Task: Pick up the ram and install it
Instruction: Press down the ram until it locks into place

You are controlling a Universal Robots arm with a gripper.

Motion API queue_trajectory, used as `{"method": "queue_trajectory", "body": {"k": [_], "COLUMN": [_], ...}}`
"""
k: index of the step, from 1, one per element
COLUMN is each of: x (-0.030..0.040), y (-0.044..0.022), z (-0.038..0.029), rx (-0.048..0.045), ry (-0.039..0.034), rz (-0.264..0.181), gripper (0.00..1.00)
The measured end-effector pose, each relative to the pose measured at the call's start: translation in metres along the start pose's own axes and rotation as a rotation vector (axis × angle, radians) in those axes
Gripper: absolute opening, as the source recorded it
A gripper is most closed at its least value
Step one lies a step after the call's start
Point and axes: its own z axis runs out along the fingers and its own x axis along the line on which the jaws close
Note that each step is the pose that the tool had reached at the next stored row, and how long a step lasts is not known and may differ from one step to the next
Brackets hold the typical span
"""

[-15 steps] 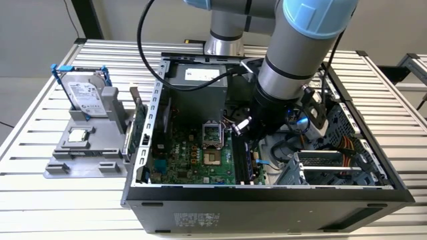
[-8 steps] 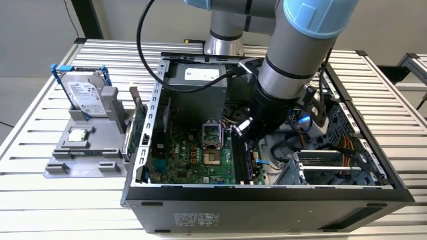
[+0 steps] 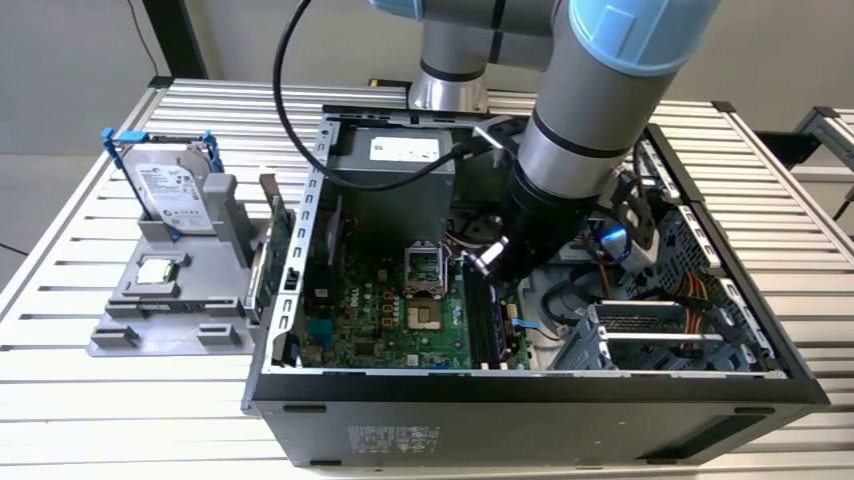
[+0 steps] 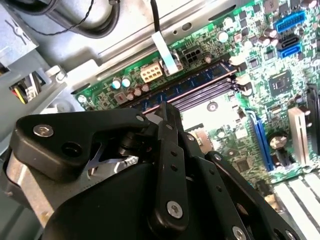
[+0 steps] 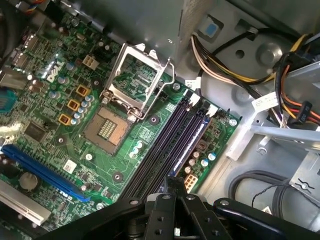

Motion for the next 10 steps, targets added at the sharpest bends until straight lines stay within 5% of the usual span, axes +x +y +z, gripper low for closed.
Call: {"method": "queue_trajectory", "body": {"k": [10], "x": [-0.0001], "y": [0.0], "z": [-0.0001], "rx": [0.001], "ry": [0.0041], "rz": [-0.127], "gripper": [0.0]}}
